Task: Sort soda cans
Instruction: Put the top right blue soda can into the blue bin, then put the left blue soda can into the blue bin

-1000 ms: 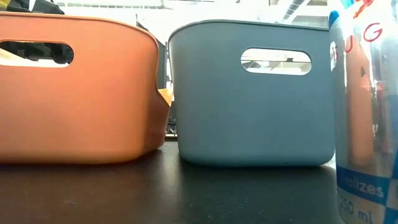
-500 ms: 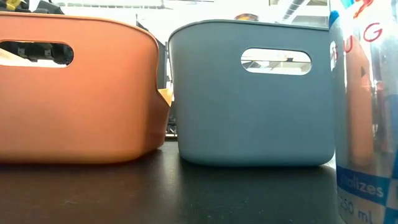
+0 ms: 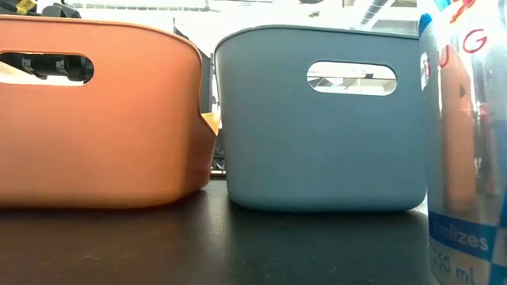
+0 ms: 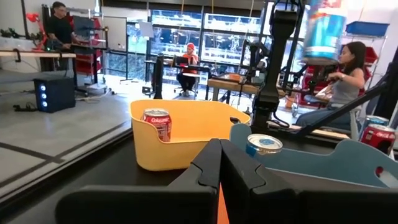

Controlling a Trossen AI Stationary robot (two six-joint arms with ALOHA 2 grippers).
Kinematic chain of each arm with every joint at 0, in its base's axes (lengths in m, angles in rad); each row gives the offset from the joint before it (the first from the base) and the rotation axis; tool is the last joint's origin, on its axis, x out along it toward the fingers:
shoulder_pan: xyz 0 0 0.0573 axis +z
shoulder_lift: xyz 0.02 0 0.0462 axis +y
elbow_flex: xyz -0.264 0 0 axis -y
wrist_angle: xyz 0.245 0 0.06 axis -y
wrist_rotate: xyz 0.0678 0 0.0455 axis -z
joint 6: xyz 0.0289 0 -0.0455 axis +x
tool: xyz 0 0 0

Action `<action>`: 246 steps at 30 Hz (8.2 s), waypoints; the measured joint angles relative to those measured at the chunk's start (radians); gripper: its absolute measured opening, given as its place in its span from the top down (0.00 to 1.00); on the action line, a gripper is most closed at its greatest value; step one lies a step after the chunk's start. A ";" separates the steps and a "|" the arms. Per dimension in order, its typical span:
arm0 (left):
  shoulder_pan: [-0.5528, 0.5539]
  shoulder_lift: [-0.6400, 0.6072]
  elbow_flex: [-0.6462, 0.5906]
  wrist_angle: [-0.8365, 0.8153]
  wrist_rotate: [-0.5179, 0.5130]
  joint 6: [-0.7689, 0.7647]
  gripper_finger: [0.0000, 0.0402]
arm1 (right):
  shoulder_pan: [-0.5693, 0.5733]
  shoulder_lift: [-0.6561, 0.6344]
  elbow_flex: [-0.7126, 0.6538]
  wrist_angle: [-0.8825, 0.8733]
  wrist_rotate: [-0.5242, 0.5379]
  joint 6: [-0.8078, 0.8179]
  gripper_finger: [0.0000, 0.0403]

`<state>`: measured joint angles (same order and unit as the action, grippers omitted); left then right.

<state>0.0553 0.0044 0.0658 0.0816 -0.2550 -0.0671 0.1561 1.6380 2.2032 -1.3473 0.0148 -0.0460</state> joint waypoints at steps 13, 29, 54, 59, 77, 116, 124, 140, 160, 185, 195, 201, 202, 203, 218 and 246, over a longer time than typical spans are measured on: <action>0.000 0.000 0.000 -0.025 0.000 -0.044 1.00 | 0.077 0.102 -0.002 0.035 -0.139 -0.092 0.46; -0.001 0.000 0.000 -0.052 0.003 -0.069 1.00 | 0.145 0.224 -0.020 0.069 -0.083 -0.026 0.46; -0.001 0.000 0.000 -0.065 0.010 -0.069 1.00 | 0.055 0.244 -0.476 0.490 0.042 0.127 0.47; -0.001 0.000 0.000 -0.065 0.009 -0.069 1.00 | 0.041 0.245 -0.539 0.557 0.084 0.138 0.47; -0.001 0.000 0.000 -0.053 0.007 -0.041 1.00 | 0.037 0.248 -0.623 0.661 0.200 0.181 0.47; 0.000 0.000 0.000 -0.046 0.009 -0.049 1.00 | 0.020 0.249 -0.623 0.657 0.194 0.220 0.37; 0.000 0.000 0.000 -0.046 0.009 -0.049 1.00 | 0.020 0.249 -0.622 0.641 0.192 0.213 0.37; 0.000 0.000 0.000 -0.046 0.009 -0.049 1.00 | 0.020 0.249 -0.620 0.648 0.189 0.199 0.20; 0.000 0.000 0.000 -0.046 0.009 -0.049 1.00 | 0.036 0.237 -0.584 0.644 0.193 0.116 0.20; 0.000 0.000 0.000 0.021 0.052 -0.095 0.91 | 0.418 0.096 -0.584 0.610 0.118 0.259 0.19; 0.000 0.000 0.000 0.011 0.053 -0.102 0.85 | 0.512 0.202 -0.585 0.649 0.112 0.314 0.10; 0.000 0.000 0.000 0.012 0.053 -0.102 0.85 | 0.543 0.201 -0.585 0.707 0.111 0.318 0.07; 0.000 0.000 0.000 0.012 0.053 -0.103 0.85 | 0.547 0.205 -0.585 0.708 0.111 0.318 0.07; 0.000 0.000 0.000 0.012 0.053 -0.107 0.85 | 0.549 0.211 -0.584 0.706 0.110 0.319 0.07; -0.001 0.003 0.000 -0.035 0.053 -0.162 0.85 | 0.542 0.273 -0.591 0.737 0.112 0.311 0.07; -0.002 0.003 0.000 -0.067 0.053 -0.207 0.85 | 0.528 0.347 -0.589 0.758 0.040 0.322 0.32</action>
<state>0.0536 0.0074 0.0662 0.0146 -0.2016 -0.2741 0.6840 1.9850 1.6138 -0.5896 0.0544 0.2757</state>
